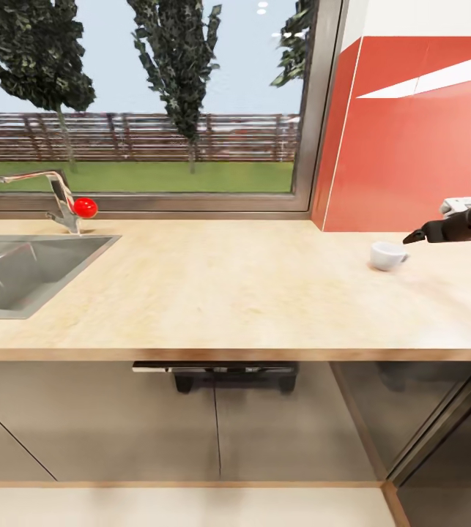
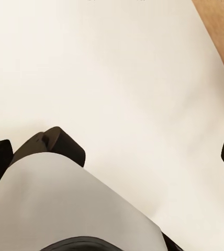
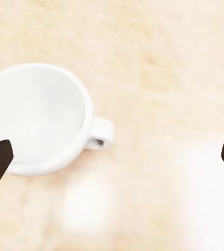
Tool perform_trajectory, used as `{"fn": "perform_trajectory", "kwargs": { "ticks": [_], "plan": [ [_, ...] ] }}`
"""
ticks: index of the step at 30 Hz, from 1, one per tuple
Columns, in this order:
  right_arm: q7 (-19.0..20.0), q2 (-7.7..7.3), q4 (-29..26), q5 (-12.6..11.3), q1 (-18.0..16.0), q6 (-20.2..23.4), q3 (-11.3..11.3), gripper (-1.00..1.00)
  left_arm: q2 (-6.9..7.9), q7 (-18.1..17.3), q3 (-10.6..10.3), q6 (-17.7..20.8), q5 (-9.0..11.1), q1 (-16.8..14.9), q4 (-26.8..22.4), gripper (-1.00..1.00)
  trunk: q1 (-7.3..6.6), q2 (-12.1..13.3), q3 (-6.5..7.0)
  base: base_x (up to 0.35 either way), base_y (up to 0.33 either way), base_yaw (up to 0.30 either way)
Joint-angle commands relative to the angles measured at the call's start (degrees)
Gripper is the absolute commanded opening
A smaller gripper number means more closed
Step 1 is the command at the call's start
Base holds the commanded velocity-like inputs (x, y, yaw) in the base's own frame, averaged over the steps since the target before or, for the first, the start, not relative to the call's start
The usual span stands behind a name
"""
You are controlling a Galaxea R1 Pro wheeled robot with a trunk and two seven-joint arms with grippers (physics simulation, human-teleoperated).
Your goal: Set up a coffee station on the kitchen countertop: keep the coffee maker on the countertop, move the bottle of coffee from the kitchen shelf to the counter next to the coffee maker, place a paper coffee filter on top of the coffee maker, put the saucer next to the coffee maker with the coffee cup on the saucer, and place the electric kettle next to the coffee maker.
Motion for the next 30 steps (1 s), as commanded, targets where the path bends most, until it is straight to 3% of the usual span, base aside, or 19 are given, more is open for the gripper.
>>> {"fn": "perform_trajectory", "kwargs": {
  "ticks": [1,11,30],
  "plan": [
    [0.6,-0.06,-0.1,0.6,-0.1,0.1,0.3,1.00,0.00,-0.2,0.5,-0.2,-0.4,-0.1,0.1,1.00,0.00,0.0,-0.06,0.075,0.163,0.000],
    [-3.4,-0.04,0.0,0.5,-0.1,0.1,0.2,1.00,0.00,-0.2,0.5,-0.2,-0.4,-0.1,0.1,1.00,0.00,0.0,-0.06,0.041,0.081,0.000],
    [-3.8,-0.06,0.0,0.5,-0.1,0.0,0.3,1.00,0.00,-0.2,0.5,-0.2,-0.4,-0.1,0.1,1.00,0.00,0.0,0.11,0.021,0.040,-0.039]
  ]
}}
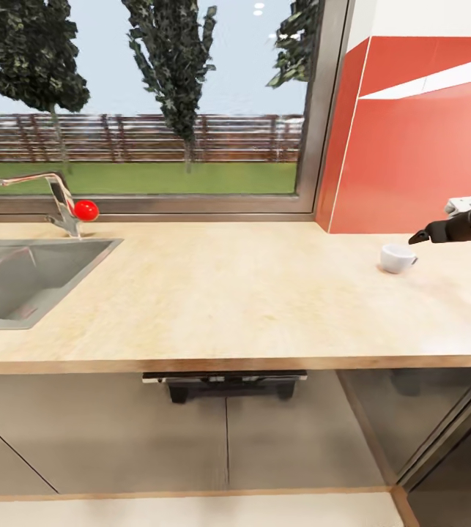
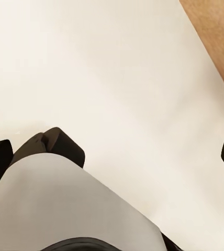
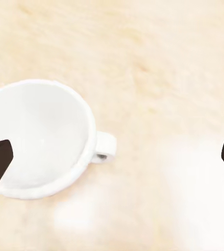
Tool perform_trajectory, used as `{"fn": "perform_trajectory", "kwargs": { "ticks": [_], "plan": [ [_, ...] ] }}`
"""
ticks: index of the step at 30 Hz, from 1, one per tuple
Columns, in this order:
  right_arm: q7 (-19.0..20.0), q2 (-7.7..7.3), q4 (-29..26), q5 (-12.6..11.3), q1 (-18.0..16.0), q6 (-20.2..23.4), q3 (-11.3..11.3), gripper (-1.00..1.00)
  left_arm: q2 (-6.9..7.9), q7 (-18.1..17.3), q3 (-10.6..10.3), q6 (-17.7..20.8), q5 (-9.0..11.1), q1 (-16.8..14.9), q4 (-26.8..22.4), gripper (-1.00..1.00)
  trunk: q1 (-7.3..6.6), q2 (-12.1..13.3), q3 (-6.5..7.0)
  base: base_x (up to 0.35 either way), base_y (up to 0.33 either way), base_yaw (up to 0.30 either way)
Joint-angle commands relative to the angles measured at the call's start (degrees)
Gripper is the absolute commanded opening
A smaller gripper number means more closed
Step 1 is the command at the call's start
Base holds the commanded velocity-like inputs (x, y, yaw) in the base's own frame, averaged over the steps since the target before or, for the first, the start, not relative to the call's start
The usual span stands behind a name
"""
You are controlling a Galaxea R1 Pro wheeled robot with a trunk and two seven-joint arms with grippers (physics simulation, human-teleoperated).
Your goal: Set up a coffee station on the kitchen countertop: keep the coffee maker on the countertop, move the bottle of coffee from the kitchen shelf to the counter next to the coffee maker, place a paper coffee filter on top of the coffee maker, put the saucer next to the coffee maker with the coffee cup on the saucer, and place the electric kettle next to the coffee maker.
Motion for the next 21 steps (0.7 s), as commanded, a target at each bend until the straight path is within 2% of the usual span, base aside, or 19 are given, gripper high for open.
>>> {"fn": "perform_trajectory", "kwargs": {
  "ticks": [1,11,21],
  "plan": [
    [0.6,-0.06,-0.1,0.6,-0.1,0.0,0.3,1.00,0.00,-0.2,0.5,-0.2,-0.4,-0.1,0.1,1.00,0.00,0.0,-0.05,0.035,0.059,-0.086],
    [0.6,-0.06,-0.1,0.6,-0.1,0.0,0.3,1.00,0.00,-0.2,0.5,-0.2,-0.4,-0.1,0.1,1.00,0.00,0.0,0.15,0.008,0.014,-0.195],
    [0.5,-0.06,-0.1,0.6,-0.1,0.0,0.3,1.00,0.00,-0.2,0.5,-0.2,-0.4,-0.1,0.1,1.00,0.00,0.0,0.17,0.118,0.157,-0.034]
  ]
}}
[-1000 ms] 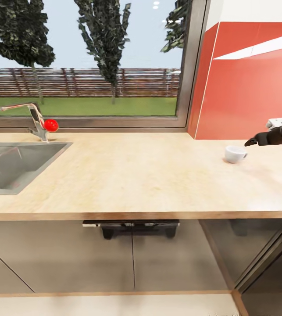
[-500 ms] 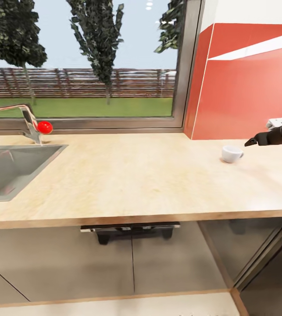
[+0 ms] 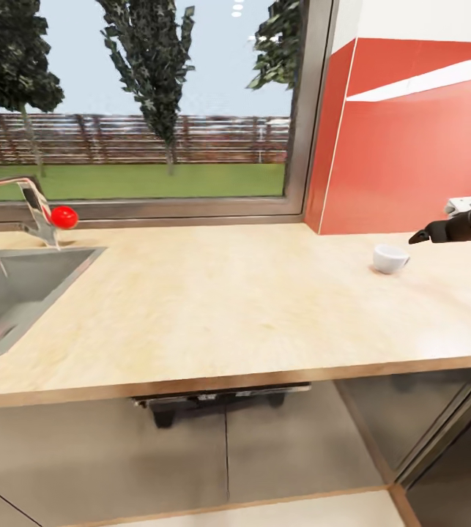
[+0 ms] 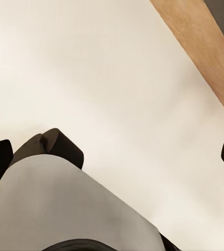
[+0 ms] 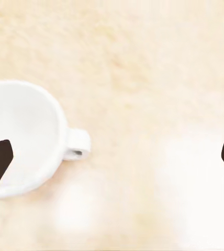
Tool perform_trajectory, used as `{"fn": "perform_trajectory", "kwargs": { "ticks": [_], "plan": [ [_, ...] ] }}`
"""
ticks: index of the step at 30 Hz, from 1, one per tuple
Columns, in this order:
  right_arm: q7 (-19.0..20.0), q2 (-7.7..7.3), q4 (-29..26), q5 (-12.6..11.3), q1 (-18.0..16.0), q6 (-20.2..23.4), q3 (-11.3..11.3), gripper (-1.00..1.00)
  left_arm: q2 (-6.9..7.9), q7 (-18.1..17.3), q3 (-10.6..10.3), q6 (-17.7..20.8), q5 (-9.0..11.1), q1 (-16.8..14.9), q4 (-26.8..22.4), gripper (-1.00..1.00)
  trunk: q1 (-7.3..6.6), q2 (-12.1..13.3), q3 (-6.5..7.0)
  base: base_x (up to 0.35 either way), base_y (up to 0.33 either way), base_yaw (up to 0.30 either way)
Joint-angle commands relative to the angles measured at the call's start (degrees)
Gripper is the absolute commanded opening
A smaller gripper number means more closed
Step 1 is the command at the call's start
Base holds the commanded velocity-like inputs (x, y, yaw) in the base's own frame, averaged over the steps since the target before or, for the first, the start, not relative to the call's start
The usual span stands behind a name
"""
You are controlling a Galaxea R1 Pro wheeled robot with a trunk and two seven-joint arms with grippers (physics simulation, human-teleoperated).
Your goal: Set up a coffee station on the kitchen countertop: keep the coffee maker on the countertop, move the bottle of coffee from the kitchen shelf to the counter next to the coffee maker, place a paper coffee filter on top of the coffee maker, put the saucer next to the coffee maker with the coffee cup on the saucer, and place the electric kettle next to the coffee maker.
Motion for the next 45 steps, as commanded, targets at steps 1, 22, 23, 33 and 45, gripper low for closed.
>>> {"fn": "perform_trajectory", "kwargs": {
  "ticks": [1,22,23,33,45],
  "plan": [
    [0.6,-0.05,-0.1,0.6,-0.1,0.1,0.3,1.00,0.00,-0.2,0.5,-0.2,-0.4,-0.1,0.1,1.00,0.01,0.0,-0.06,0.113,0.119,-0.107],
    [0.6,0.00,0.0,0.6,-0.1,0.1,0.3,1.00,0.03,-0.2,0.5,-0.2,-0.4,-0.1,0.1,1.00,0.01,0.0,0.09,0.046,0.067,-0.094],
    [0.6,0.00,0.0,0.6,-0.1,0.1,0.3,1.00,0.02,-0.2,0.5,-0.2,-0.4,-0.1,0.1,1.00,0.01,0.0,0.09,0.098,0.120,0.000],
    [0.6,0.40,1.6,0.3,-0.1,0.0,0.3,1.00,0.03,-0.2,0.5,-0.2,-0.4,-0.1,0.1,1.00,0.01,0.0,0.09,0.016,0.019,0.000],
    [0.7,0.52,1.6,-3.0,-0.1,0.0,0.3,1.00,0.07,-0.2,0.5,-0.2,-0.4,-0.1,0.0,1.00,0.01,0.0,0.09,0.000,0.000,0.000]
  ]
}}
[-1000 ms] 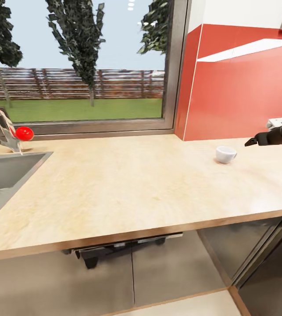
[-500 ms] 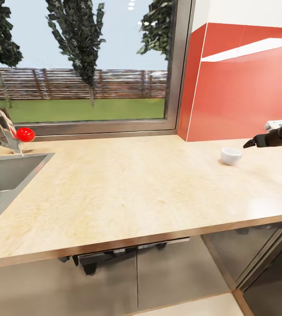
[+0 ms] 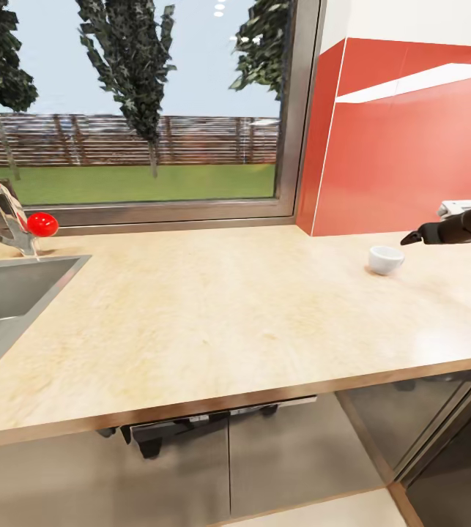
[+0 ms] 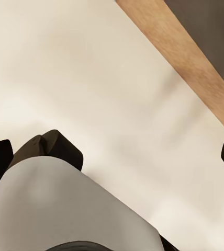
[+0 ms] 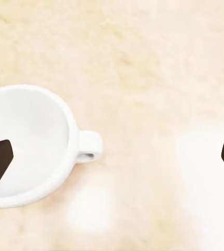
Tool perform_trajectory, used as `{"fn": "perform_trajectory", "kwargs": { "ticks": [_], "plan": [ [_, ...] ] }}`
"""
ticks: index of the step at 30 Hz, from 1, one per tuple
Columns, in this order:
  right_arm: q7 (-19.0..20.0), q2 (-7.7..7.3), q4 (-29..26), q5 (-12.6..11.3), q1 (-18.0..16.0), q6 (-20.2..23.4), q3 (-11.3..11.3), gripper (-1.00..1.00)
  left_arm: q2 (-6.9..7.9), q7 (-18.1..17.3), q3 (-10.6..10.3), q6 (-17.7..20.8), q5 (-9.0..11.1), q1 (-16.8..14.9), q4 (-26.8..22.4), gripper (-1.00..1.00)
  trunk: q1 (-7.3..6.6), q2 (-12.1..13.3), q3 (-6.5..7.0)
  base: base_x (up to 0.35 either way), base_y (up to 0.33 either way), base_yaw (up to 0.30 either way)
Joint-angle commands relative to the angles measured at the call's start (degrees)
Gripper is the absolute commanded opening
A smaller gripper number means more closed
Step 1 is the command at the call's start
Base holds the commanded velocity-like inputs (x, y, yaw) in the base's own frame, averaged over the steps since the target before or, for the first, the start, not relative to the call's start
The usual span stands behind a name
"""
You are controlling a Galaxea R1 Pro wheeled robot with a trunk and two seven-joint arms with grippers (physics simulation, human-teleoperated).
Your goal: Set up a coffee station on the kitchen countertop: keep the coffee maker on the countertop, move the bottle of coffee from the kitchen shelf to the counter next to the coffee maker, place a paper coffee filter on top of the coffee maker, put the saucer next to the coffee maker with the coffee cup on the saucer, and place the electric kettle next to the coffee maker.
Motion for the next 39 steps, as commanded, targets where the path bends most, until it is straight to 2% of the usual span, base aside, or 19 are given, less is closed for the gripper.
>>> {"fn": "perform_trajectory", "kwargs": {
  "ticks": [1,7,19,27,28,31,34,39],
  "plan": [
    [0.6,-0.05,-0.1,0.5,0.0,0.0,0.3,1.00,-0.02,-0.2,0.5,-0.2,-0.4,-0.1,0.1,1.00,-0.01,0.0,-0.06,0.000,0.000,0.000],
    [0.6,-0.03,0.0,0.5,0.0,0.0,0.2,1.00,-0.06,-0.2,0.4,-0.2,-0.4,-0.1,0.1,1.00,-0.01,0.0,-0.06,0.000,0.000,0.000],
    [0.6,-0.03,0.0,0.5,0.0,0.0,0.1,1.00,-0.04,-0.3,0.4,-0.2,-0.4,-0.1,0.1,1.00,2.63,-4.8,-2.21,0.000,0.000,0.000],
    [0.6,-0.04,0.0,0.5,0.0,0.0,0.0,1.00,-0.02,-0.3,0.4,-0.2,-0.4,-0.1,0.1,1.00,2.63,-4.8,-2.21,0.000,0.000,0.000],
    [0.6,-0.03,0.0,0.5,0.0,0.0,-0.4,1.00,-0.04,-0.2,0.4,-0.2,-0.4,-0.1,0.1,1.00,2.63,-4.8,-2.21,0.011,0.000,0.000],
    [0.5,-0.03,0.0,0.5,0.0,0.0,-4.4,1.00,-0.04,-0.2,0.4,-0.2,-0.4,-0.1,0.1,1.00,2.63,-4.8,-2.21,0.098,0.000,0.000],
    [0.5,-0.03,0.0,0.5,0.0,0.0,-5.7,1.00,-0.05,-0.2,0.4,-0.2,-0.4,-0.1,0.1,1.00,2.63,-4.8,-2.21,0.065,0.000,0.000],
    [0.5,-0.03,0.5,0.5,0.0,0.0,-6.2,1.00,-0.04,-0.2,0.4,-0.2,-0.4,-0.1,0.1,1.00,2.63,-4.8,-2.21,0.017,0.000,0.000]
  ]
}}
